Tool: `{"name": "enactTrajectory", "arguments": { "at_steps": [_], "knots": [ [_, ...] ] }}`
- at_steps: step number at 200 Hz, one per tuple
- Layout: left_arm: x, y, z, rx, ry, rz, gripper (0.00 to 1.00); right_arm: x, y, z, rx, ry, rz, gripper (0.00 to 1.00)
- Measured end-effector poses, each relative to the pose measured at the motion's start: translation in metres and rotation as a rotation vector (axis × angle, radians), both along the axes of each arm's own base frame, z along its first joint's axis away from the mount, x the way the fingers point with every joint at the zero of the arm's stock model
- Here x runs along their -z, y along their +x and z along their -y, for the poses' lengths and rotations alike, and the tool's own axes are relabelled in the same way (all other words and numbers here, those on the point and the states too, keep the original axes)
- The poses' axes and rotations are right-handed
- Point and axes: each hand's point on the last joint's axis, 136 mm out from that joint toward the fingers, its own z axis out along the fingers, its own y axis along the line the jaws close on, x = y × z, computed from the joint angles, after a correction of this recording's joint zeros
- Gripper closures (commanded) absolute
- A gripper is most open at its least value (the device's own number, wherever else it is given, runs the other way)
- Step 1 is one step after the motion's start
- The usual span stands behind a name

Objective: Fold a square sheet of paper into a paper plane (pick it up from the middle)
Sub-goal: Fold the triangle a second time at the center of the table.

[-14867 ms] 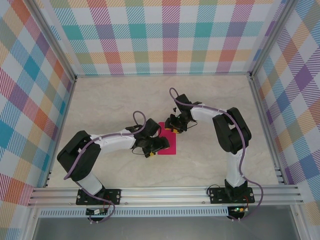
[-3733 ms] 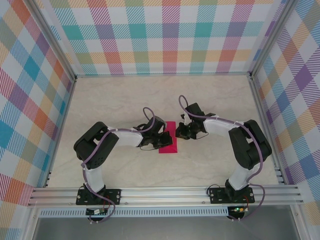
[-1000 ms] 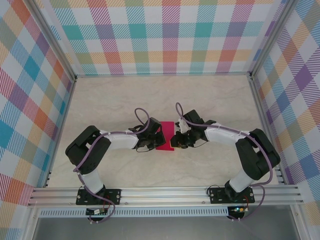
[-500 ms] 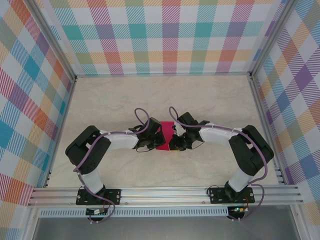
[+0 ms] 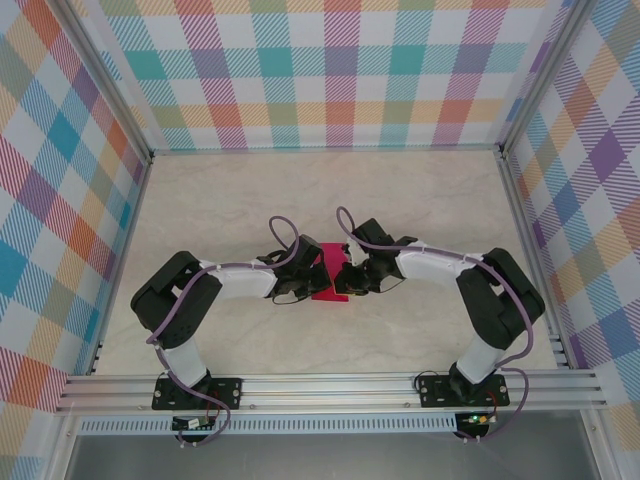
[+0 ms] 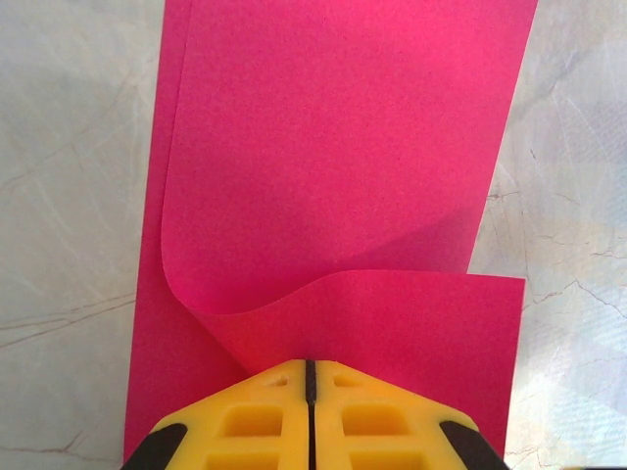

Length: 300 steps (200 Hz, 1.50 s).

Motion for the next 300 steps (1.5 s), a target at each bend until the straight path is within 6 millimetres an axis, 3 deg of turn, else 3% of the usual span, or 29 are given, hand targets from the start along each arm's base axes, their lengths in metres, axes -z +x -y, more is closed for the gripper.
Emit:
{"name": "enactTrajectory", "arguments": {
  "at_steps": [40,201,300],
  "knots": [
    [0.000,0.000,0.000,0.000,-0.001,0.001,0.93,0.014,-0.002,0.004,0.004,-0.035,-0.029,0.85],
    [-0.002,-0.003,-0.004,-0.003,0.011,-0.004,0.93,0.031,-0.004,0.007,0.007,-0.073,-0.066,0.86],
    [-0.027,-0.009,0.009,0.045,-0.097,0.021,0.92,0.032,-0.004,0.007,0.006,-0.077,-0.073,0.86]
  ]
}}
